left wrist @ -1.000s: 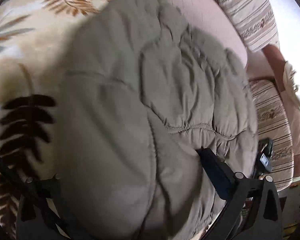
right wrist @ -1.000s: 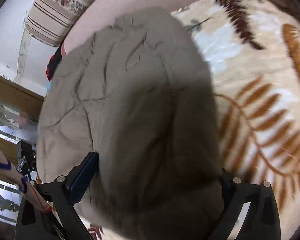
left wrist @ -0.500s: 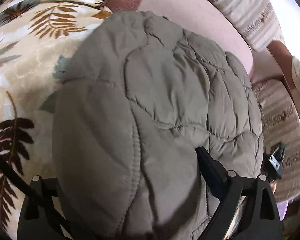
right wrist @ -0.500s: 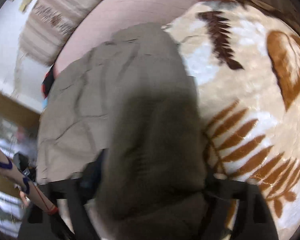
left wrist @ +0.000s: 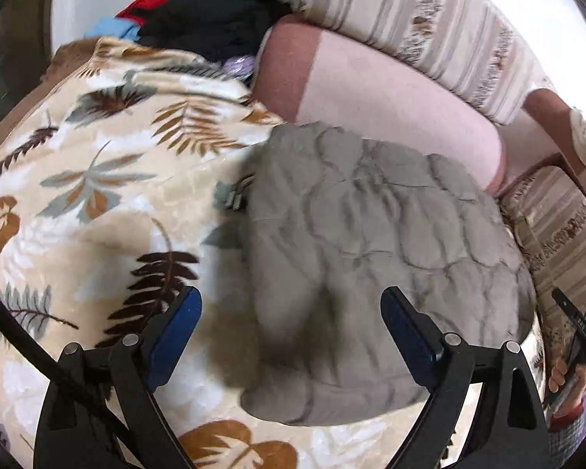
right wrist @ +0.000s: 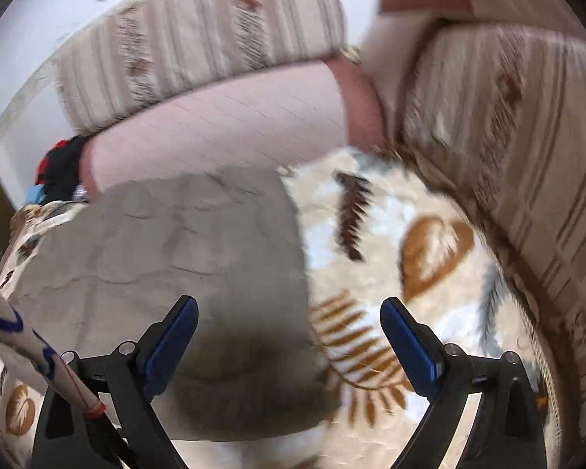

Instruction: Fold large clothes

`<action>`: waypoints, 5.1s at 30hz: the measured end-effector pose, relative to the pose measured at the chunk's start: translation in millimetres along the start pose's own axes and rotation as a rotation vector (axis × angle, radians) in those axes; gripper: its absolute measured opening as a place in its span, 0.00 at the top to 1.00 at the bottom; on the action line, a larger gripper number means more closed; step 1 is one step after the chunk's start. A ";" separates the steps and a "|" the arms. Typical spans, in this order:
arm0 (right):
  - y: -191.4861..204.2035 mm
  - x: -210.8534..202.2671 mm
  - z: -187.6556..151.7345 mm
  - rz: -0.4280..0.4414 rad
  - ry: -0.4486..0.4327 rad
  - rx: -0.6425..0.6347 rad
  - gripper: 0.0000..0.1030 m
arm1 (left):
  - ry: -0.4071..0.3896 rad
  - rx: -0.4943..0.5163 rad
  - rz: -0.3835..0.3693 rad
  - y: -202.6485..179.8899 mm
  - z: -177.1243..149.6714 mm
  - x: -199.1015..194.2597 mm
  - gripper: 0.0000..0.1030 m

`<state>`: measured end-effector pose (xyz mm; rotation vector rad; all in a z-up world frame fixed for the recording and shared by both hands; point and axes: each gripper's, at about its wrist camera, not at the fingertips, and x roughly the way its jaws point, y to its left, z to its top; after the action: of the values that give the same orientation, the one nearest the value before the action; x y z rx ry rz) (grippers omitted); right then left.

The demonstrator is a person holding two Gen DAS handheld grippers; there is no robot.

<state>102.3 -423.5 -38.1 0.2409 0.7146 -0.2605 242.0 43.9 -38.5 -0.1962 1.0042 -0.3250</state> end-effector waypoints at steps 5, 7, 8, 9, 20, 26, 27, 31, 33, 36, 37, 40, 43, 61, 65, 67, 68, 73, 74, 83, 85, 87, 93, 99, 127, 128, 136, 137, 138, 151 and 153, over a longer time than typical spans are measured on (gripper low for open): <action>61.7 47.7 -7.1 0.097 0.099 -0.038 0.06 | 0.041 0.052 0.059 -31.5 -11.4 40.2 0.10; 81.5 85.4 -16.1 0.099 0.190 -0.047 0.06 | 0.048 0.077 0.141 -36.5 -16.3 64.9 0.08; 87.1 101.3 -20.5 0.070 0.200 -0.046 0.06 | 0.034 0.079 0.166 -37.2 -19.4 74.6 0.06; 90.4 108.4 -21.1 0.045 0.187 -0.046 0.04 | 0.020 0.065 0.169 -35.5 -20.6 77.6 0.04; 61.2 -0.9 -25.3 0.037 0.059 0.047 0.06 | -0.264 0.162 0.334 -66.9 -46.5 -35.5 0.04; 47.3 -57.9 -77.0 0.010 0.021 0.133 0.06 | -0.433 0.159 0.381 -95.1 -86.8 -104.8 0.04; 47.8 -63.6 -87.4 0.010 0.024 0.142 0.06 | -0.445 0.154 0.377 -97.3 -92.4 -112.5 0.04; 63.2 -79.4 -123.7 0.002 0.043 0.127 0.06 | -0.486 0.154 0.401 -110.2 -119.6 -140.5 0.04; 75.7 -84.3 -136.3 -0.014 0.051 0.079 0.06 | -0.508 0.153 0.415 -115.7 -130.8 -152.6 0.04; 88.9 -94.6 -147.3 -0.018 0.036 0.031 0.06 | -0.550 0.155 0.426 -121.3 -147.3 -171.4 0.04; 91.9 -97.8 -149.7 -0.021 0.028 0.023 0.06 | -0.560 0.155 0.437 -123.0 -151.7 -177.1 0.03; 101.8 -108.1 -153.9 -0.027 0.001 -0.002 0.06 | -0.539 0.137 0.395 -122.9 -159.1 -185.2 0.03; 111.4 -111.3 -161.0 -0.020 0.011 -0.025 0.06 | -0.502 0.091 0.329 -118.6 -168.3 -188.6 0.03; 119.6 -104.1 -186.2 -0.032 0.041 -0.063 0.06 | -0.378 0.129 0.287 -146.0 -199.0 -168.9 0.03; 118.7 -97.5 -189.2 -0.027 0.066 -0.058 0.06 | -0.335 0.137 0.257 -149.9 -201.2 -157.5 0.03; 120.2 -97.0 -190.1 -0.024 0.069 -0.063 0.06 | -0.318 0.139 0.239 -150.9 -201.6 -153.1 0.03; 121.1 -97.2 -190.4 -0.025 0.069 -0.069 0.06 | -0.309 0.136 0.228 -151.0 -202.2 -151.2 0.03; 125.2 -96.8 -192.7 -0.034 0.076 -0.093 0.06 | -0.265 0.136 0.235 -150.0 -203.0 -138.6 0.03; 125.9 -96.6 -193.0 -0.034 0.080 -0.095 0.06 | -0.254 0.135 0.237 -149.3 -203.4 -136.4 0.03; 130.8 -92.0 -198.6 -0.048 0.115 -0.113 0.06 | -0.191 0.117 0.248 -144.2 -203.7 -128.2 0.03; 131.3 -92.5 -199.2 -0.049 0.117 -0.115 0.06 | -0.187 0.121 0.261 -144.5 -203.7 -127.4 0.03; 132.4 -94.3 -199.1 -0.053 0.111 -0.121 0.06 | -0.185 0.128 0.275 -144.9 -204.8 -126.3 0.03; 134.1 -97.1 -199.5 -0.068 0.107 -0.136 0.06 | -0.142 0.140 0.290 -145.0 -207.1 -117.3 0.03; 133.2 -96.7 -201.9 -0.082 0.113 -0.135 0.06 | -0.112 0.135 0.303 -142.4 -209.7 -110.3 0.03; 147.1 -101.0 -159.1 -0.054 0.065 -0.132 0.06 | -0.072 0.124 0.287 -138.1 -213.7 -99.4 0.03; 148.7 -104.4 -153.9 -0.053 0.042 -0.132 0.06 | -0.074 0.128 0.290 -138.3 -214.2 -99.8 0.03; 139.2 -105.2 -181.2 -0.120 0.061 -0.169 0.06 | -0.078 0.122 0.270 -137.5 -214.3 -99.0 0.03; 135.3 -105.9 -185.8 -0.129 0.067 -0.163 0.06 | -0.070 0.121 0.258 -138.7 -214.5 -97.8 0.03; 130.0 -106.3 -191.7 -0.134 0.079 -0.151 0.06 | -0.065 0.124 0.254 -140.2 -215.1 -96.7 0.03; 134.6 -109.3 -201.7 -0.134 0.073 -0.178 0.06 | -0.045 0.165 0.266 -147.9 -220.8 -87.9 0.03; 133.9 -109.0 -201.6 -0.149 0.071 -0.181 0.06 | -0.040 0.166 0.274 -147.7 -221.4 -85.9 0.03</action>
<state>-57.9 -219.7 -95.1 0.0249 0.8226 -0.3283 -15.0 -66.4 -41.0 0.0852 0.9461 -0.1521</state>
